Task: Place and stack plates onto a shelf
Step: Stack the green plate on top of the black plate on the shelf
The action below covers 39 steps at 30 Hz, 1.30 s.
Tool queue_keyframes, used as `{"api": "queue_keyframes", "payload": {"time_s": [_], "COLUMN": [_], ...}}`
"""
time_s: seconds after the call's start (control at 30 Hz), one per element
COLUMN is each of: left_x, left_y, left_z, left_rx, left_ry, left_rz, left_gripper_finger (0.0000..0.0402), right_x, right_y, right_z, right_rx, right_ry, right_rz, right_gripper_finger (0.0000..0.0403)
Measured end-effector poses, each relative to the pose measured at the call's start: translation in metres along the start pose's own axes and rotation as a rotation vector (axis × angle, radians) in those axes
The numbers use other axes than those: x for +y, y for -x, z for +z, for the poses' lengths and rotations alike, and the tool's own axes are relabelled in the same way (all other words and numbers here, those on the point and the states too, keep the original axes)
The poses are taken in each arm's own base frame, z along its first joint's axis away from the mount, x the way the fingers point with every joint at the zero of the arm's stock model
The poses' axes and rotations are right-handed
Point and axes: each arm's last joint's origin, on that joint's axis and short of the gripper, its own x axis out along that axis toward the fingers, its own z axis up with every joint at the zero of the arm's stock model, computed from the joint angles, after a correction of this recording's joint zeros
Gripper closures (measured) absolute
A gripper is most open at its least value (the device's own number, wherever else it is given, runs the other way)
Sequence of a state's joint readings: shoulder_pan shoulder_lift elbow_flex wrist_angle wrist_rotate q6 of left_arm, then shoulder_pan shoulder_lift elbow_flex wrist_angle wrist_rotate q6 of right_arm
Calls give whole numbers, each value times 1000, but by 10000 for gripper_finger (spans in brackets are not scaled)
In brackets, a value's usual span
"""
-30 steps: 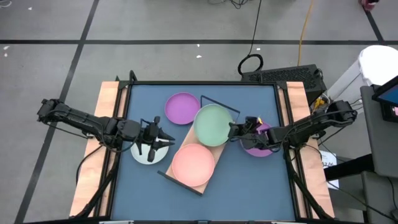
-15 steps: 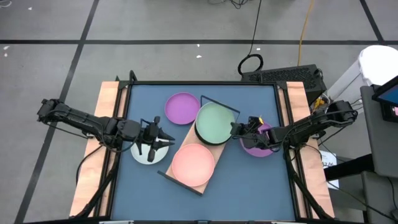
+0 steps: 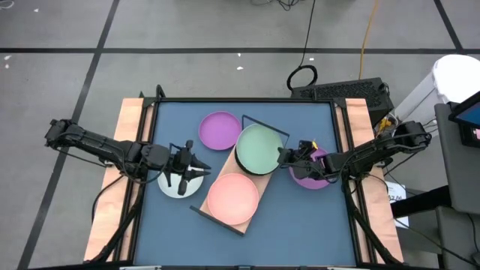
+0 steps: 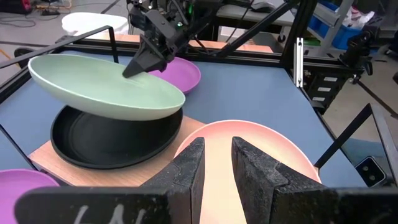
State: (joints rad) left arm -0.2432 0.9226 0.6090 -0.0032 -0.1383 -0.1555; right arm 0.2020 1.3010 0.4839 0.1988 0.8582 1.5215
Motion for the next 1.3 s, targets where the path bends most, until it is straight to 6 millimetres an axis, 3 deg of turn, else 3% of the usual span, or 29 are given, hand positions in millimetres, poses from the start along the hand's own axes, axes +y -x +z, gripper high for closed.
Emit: {"api": "queue_keyframes", "payload": {"time_s": [0.57, 0.93, 1.3], "left_x": [0, 0, 0], "left_y": [0, 0, 0], "left_z": [0, 0, 0], "left_rx": [0, 0, 0], "left_ry": [5, 7, 7], "left_rz": [0, 0, 0], "left_gripper_finger": [316, 316, 316], "right_x": [-1, -1, 1], "right_y": [0, 0, 0], "right_z": [-1, -1, -1], "right_rx": [48, 48, 45], "right_ry": [26, 30, 46], "right_rz": [-4, -4, 12], "right_gripper_finger": [395, 325, 282]}}
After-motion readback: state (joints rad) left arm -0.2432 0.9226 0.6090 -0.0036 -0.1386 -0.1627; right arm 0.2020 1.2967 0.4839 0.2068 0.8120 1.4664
